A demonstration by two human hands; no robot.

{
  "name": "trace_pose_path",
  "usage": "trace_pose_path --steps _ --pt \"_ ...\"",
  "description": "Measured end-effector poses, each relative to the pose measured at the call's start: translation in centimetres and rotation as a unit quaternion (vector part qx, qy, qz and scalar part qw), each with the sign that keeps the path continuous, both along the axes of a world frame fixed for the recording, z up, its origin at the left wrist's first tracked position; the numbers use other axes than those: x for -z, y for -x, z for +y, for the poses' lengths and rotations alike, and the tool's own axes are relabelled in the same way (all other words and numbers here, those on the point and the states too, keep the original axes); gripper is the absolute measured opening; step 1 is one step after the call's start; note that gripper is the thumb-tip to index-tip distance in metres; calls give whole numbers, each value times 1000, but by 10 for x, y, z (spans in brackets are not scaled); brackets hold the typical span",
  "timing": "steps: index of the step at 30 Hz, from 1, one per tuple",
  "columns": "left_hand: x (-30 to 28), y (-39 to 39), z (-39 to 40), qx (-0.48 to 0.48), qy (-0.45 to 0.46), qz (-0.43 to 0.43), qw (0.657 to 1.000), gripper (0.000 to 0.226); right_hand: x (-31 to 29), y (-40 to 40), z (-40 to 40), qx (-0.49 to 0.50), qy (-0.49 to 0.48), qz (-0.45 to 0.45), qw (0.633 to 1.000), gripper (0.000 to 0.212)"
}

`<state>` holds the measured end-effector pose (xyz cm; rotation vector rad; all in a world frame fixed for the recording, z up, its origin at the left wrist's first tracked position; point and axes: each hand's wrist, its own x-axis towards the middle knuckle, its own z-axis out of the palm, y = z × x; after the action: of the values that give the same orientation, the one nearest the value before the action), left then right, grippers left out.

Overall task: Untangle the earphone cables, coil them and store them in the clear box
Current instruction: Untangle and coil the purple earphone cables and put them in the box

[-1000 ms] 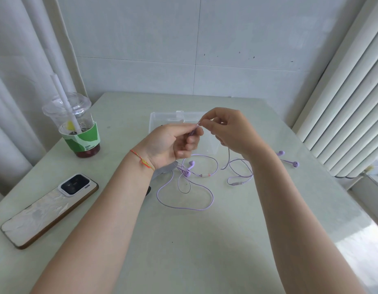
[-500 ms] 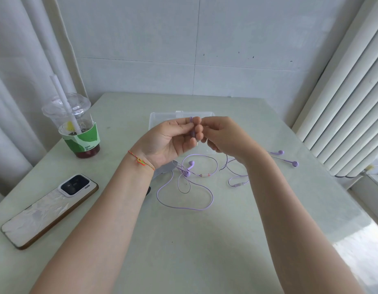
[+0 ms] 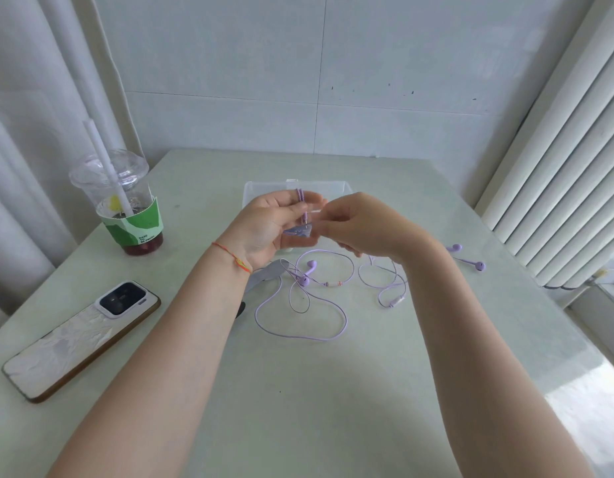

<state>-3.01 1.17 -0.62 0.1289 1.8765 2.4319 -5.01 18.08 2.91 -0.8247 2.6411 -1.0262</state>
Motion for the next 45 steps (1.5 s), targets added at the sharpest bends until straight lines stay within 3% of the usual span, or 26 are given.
trace_pose_path --steps 4,9,14,18,22,24,29,34,37,40,45 --pt "-1 -3 3 56 77 -10 995 21 -6 5 4 46 68 48 995 15" --pt "-5 -7 8 101 32 -53 993 24 0 13 7 73 136 75 985 10" --pt "-9 -7 6 149 -69 -70 984 35 7 20 6 83 185 56 978 9" --pt "-12 -6 4 142 -168 -72 973 29 14 20 4 76 138 29 987 16" --pt "-11 -4 5 83 -220 -49 971 27 15 11 0 25 41 -33 998 33" --pt "-9 -3 5 76 -229 -39 970 27 14 6 -2 -9 4 -60 998 30" --pt "-4 0 2 14 -112 -20 993 23 7 2 -2 -28 -50 -70 996 20" --pt "0 -2 0 1 77 -40 996 20 -4 2 6 -1 -6 0 1000 18" --pt "-1 -6 3 51 129 -39 990 23 -5 7 10 33 48 31 998 19" --pt "-4 -7 5 106 92 -52 989 25 -2 12 10 69 103 64 990 14" --pt "-8 -7 5 168 -82 -86 978 16 9 20 6 88 184 23 979 15"
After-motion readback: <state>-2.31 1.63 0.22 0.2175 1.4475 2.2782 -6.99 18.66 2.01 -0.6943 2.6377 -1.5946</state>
